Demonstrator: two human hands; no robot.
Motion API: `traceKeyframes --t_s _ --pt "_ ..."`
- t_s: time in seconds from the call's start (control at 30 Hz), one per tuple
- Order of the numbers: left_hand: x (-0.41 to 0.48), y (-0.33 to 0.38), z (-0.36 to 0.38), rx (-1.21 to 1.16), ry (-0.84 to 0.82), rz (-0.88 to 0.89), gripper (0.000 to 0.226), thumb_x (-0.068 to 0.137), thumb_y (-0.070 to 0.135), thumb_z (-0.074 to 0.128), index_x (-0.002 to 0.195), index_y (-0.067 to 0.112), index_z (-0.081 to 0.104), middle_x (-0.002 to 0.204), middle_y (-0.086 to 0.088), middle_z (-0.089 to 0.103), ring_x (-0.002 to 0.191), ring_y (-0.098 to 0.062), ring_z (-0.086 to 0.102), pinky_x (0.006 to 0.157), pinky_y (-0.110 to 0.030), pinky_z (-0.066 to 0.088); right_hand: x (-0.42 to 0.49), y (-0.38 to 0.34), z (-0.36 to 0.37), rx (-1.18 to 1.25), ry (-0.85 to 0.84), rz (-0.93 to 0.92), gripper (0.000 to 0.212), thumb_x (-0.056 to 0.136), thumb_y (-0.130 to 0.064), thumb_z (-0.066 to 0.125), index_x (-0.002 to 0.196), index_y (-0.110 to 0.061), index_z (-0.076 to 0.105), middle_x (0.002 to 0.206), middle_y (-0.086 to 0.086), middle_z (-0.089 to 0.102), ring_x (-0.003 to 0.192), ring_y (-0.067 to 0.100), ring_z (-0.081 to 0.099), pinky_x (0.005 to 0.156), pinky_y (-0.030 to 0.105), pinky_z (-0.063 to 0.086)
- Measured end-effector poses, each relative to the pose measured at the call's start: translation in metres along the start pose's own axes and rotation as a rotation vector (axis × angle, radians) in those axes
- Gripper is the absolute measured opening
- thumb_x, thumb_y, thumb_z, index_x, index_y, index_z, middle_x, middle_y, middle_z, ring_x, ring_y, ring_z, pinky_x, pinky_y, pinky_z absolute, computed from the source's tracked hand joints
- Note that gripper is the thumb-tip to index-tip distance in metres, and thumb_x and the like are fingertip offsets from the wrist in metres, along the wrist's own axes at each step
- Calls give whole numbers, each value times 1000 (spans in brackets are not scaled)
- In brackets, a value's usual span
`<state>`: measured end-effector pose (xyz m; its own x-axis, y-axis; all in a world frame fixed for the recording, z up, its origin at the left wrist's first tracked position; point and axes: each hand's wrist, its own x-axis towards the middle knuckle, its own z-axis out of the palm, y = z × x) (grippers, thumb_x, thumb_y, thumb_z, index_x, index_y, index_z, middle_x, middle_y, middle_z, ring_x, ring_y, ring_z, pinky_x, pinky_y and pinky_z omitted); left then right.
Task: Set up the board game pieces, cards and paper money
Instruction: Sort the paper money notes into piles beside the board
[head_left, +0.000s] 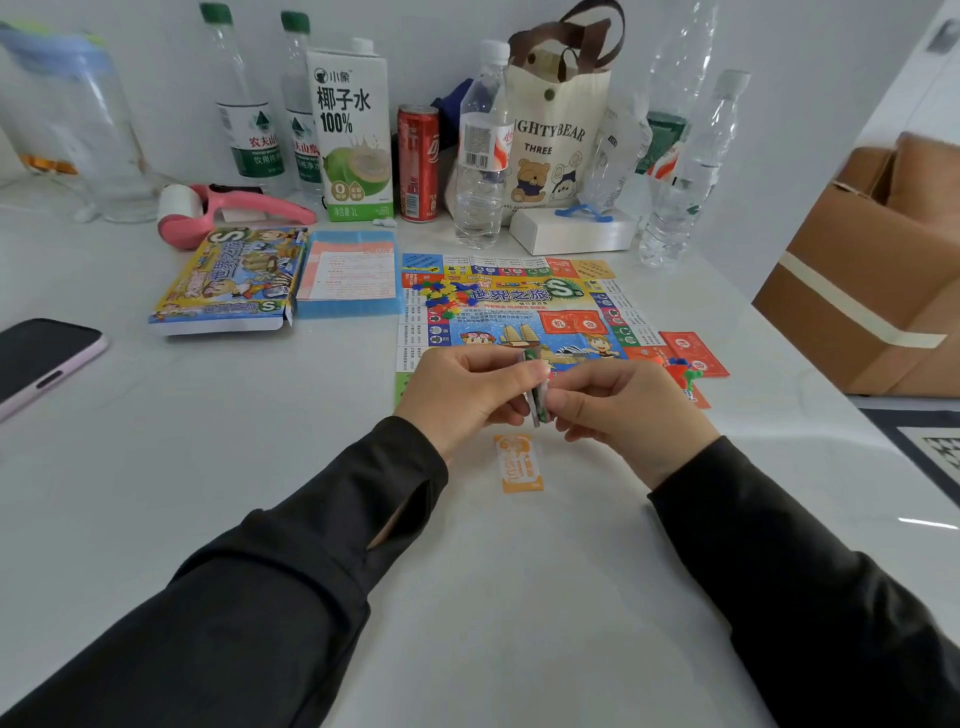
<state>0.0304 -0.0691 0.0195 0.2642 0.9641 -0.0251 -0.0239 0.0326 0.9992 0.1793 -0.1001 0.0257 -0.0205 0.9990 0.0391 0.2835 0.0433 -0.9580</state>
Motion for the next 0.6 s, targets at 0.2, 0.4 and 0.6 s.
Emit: traceKeyframes --t_s 0.2,0.4,0.6 --pt "-2 1 1 -100 -26 -22 5 80 14 67 76 15 71 61 -1 67 52 -9 59 48 -16 48 0 1 -2 147 -43 64 6 58 -24 69 59 -20 72 60 0 66 56 14 57 60 28 48" --pt "-2 2 0 -173 -34 -44 7 80 14 66 75 15 71 66 -5 68 54 -11 59 48 -15 50 1 1 -3 181 -24 53 8 69 -17 67 62 -15 72 62 4 66 54 13 57 58 27 48" --pt "-2 3 0 -228 -41 -71 7 81 13 64 77 12 69 67 -5 69 53 -11 59 47 -14 50 1 0 -3 171 76 55 32 84 0 61 57 -15 69 56 5 64 49 16 57 58 29 48"
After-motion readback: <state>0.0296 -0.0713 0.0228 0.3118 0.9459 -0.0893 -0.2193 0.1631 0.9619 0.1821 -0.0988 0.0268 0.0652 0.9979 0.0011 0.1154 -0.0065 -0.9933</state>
